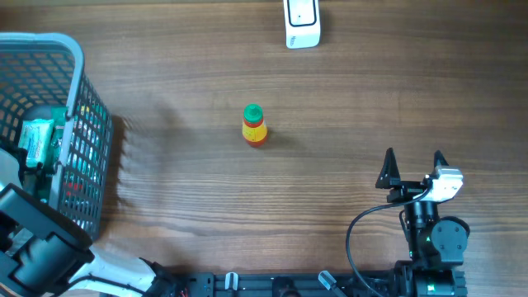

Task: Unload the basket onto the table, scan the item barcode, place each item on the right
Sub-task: 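Reach the left gripper into the basket and grasp the green-lidded jar, then place the jar with the left gripper beside the bottle, then reach the left gripper into the basket and grasp the green snack bag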

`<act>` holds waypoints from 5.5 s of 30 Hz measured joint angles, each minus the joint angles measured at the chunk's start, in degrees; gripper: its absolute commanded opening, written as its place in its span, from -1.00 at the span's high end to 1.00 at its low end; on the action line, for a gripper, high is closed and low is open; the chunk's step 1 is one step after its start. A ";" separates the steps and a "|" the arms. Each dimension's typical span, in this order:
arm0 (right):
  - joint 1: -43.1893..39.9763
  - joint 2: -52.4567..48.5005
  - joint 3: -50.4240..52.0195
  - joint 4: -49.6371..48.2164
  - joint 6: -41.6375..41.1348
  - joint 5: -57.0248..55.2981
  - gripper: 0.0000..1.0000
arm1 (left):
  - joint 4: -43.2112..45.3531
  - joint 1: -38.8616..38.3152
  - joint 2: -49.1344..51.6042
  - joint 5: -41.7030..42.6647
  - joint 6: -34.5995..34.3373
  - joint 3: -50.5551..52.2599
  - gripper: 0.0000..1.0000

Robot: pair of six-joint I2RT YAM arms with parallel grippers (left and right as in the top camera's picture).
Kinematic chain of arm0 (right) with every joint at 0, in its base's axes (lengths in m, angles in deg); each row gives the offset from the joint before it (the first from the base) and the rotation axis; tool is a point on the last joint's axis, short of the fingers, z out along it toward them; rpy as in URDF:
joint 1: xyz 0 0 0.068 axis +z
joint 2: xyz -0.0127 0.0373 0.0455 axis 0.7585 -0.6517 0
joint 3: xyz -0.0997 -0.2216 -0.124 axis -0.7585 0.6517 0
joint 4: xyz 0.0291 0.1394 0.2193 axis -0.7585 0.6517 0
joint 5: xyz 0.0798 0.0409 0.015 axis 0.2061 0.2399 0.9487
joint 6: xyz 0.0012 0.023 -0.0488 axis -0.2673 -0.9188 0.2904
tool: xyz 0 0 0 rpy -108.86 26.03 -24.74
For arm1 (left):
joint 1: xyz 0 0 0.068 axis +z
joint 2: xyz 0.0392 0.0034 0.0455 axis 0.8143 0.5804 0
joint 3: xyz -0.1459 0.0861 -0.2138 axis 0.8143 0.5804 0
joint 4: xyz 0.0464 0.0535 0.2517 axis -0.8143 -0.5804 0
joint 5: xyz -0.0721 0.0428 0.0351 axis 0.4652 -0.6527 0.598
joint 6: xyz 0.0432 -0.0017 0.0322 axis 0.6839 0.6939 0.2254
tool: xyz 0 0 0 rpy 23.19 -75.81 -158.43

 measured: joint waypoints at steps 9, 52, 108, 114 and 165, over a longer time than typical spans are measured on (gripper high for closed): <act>0.00 0.00 0.00 0.00 -0.02 0.00 -1.00 | 0.02 0.11 -14.56 6.47 0.00 0.42 -0.30; 0.00 0.00 0.00 0.00 -0.02 0.00 -0.99 | 8.41 -92.19 -0.94 18.27 23.15 0.39 -0.38; 0.00 -0.09 0.00 0.00 0.00 -0.02 -0.99 | -20.79 -21.92 -41.22 3.76 7.80 -5.33 -0.86; 0.00 -0.09 0.00 0.00 0.17 -0.02 -1.00 | -24.46 -4.72 -31.26 15.74 1.84 -5.31 -0.95; 0.00 -0.09 0.00 0.00 0.37 -0.02 -1.00 | -20.55 -0.81 1.22 27.15 28.30 -4.02 0.92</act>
